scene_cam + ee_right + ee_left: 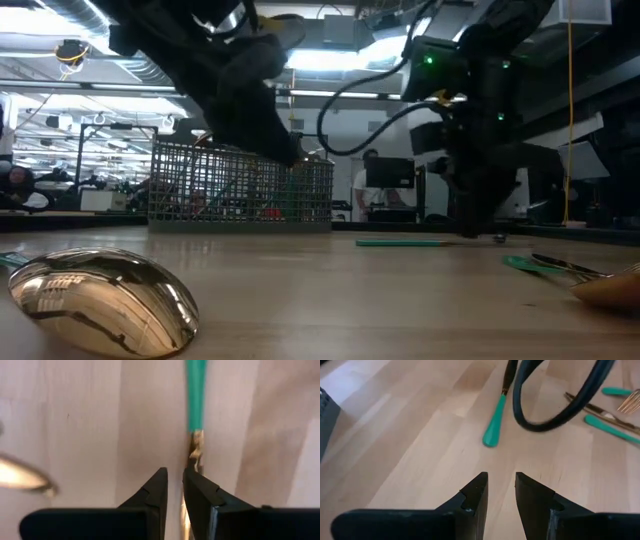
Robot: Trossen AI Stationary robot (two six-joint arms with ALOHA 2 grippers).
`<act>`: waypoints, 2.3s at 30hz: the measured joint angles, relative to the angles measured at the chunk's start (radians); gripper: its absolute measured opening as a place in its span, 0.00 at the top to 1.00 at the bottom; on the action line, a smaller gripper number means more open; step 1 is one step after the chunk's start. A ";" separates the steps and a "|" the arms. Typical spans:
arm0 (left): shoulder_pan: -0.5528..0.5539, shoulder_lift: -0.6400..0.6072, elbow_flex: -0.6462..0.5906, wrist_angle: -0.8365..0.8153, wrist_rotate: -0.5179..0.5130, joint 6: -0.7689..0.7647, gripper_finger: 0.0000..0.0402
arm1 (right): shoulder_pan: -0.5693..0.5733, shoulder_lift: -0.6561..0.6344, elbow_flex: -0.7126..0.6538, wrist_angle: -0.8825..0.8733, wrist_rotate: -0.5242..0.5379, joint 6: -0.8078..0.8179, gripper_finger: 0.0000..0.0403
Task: Sort silverware
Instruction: Put the knife into the middle left section of the silverware holder
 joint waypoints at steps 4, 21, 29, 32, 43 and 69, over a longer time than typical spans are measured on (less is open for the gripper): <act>0.000 0.033 0.000 0.049 0.000 0.002 0.78 | -0.001 0.006 0.000 0.076 0.017 -0.046 0.85; -0.001 0.077 0.000 0.082 0.002 0.003 0.78 | 0.000 0.080 0.001 0.127 0.054 -0.052 0.85; -0.016 0.075 0.000 0.079 0.046 0.006 0.78 | -0.002 0.081 0.001 0.128 -0.011 -0.043 0.89; -0.036 0.075 0.000 0.079 0.105 0.022 0.78 | -0.003 0.081 0.001 0.129 -0.027 -0.043 0.90; -0.107 0.075 0.000 0.077 0.121 0.056 0.78 | -0.002 0.083 -0.001 0.144 -0.020 -0.041 0.84; -0.112 0.074 0.000 0.077 0.121 0.046 0.78 | -0.002 0.084 0.000 0.156 -0.063 -0.040 0.88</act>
